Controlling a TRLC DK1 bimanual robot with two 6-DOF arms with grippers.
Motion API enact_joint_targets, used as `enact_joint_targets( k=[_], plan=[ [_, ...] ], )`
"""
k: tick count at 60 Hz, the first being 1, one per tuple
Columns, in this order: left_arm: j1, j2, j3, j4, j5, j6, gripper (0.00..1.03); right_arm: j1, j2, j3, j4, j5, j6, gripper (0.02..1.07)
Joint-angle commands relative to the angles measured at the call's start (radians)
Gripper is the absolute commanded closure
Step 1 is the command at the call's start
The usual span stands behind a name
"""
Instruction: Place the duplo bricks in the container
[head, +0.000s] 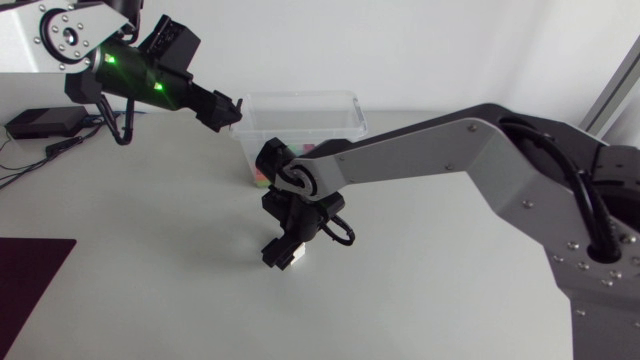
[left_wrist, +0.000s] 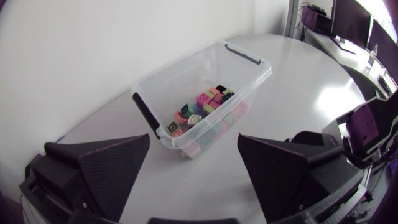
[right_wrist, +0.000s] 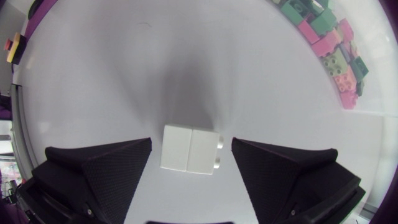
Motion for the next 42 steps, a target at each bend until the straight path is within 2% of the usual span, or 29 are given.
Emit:
enact_joint_targets(
  k=[1,5,11,15,28,42],
  plan=[
    [0.009,-0.058,-0.057,0.014,-0.002,0.024,0.05,0.004,0.028,0.026,-0.024,0.003,0.002,0.26],
    [0.009,-0.087,-0.094,0.014,-0.004,0.03,0.05,0.007,0.032,0.026,-0.027,0.003,0.002,0.37],
    [0.007,-0.132,-0.148,0.018,-0.013,0.035,0.05,0.007,0.035,0.019,-0.027,0.003,0.002,0.63],
    [0.007,-0.16,-0.182,0.018,-0.016,0.035,0.05,0.006,0.032,0.011,-0.024,0.003,0.002,0.76],
    [0.01,-0.265,-0.338,0.06,-0.039,0.035,0.05,-0.005,-0.041,-0.035,-0.012,-0.001,0.002,0.77],
    [0.049,-0.41,-0.504,0.123,-0.056,0.032,0.05,-0.049,-0.175,-0.075,-0.027,-0.003,0.008,0.77]
  ],
)
